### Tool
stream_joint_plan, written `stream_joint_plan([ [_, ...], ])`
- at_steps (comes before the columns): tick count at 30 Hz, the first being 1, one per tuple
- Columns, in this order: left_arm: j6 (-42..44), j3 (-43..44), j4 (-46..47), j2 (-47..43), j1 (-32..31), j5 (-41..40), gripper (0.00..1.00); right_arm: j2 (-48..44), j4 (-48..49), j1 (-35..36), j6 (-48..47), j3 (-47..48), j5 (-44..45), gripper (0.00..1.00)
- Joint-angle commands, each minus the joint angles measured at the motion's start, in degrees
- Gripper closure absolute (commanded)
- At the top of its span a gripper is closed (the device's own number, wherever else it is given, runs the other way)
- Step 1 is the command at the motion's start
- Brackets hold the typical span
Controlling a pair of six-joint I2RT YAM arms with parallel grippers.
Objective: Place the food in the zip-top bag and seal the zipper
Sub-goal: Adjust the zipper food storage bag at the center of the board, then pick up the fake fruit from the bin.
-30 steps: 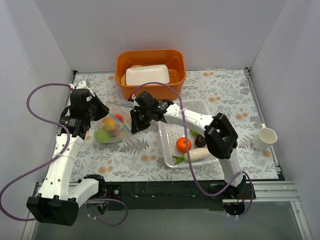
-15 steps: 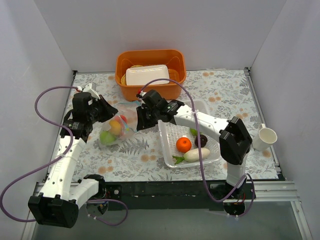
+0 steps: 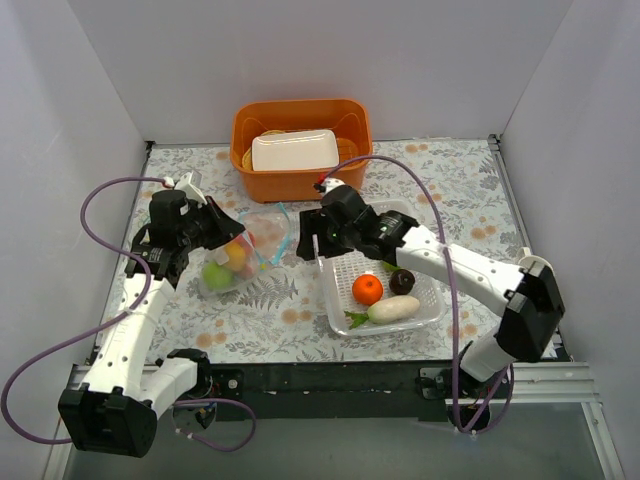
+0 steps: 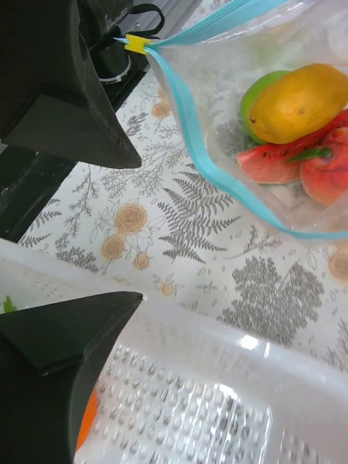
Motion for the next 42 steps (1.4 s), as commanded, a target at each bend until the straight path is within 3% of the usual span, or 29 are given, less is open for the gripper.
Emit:
stream_joint_plan([
  [1, 0.3, -1.0, 1.0, -0.1, 0.2, 3.0, 1.0, -7.8, -0.1, -1.3, 1.8, -6.1, 9.2, 0.22],
  [8, -0.9, -1.5, 1.9, -0.4, 0.2, 3.4, 1.0, -16.1, -10.6, -4.4, 4.7, -14.8, 17.5, 0.14],
  [17, -0.8, -2.2, 1.7, -0.5, 0.2, 4.8, 1.0, -20.7, -8.7, -8.0, 5.5, -25.8, 12.2, 0.13],
  [35, -0.1, -1.7, 0.2, -0.9, 0.2, 2.7, 1.0, -10.7, -0.4, -10.4, 2.6, -26.7, 2.7, 0.12],
  [42, -0.1, -1.6, 0.1, -0.7, 0.2, 2.3, 1.0, -7.1, -1.8, -10.4, 1.8, -25.2, 3.7, 0.2],
])
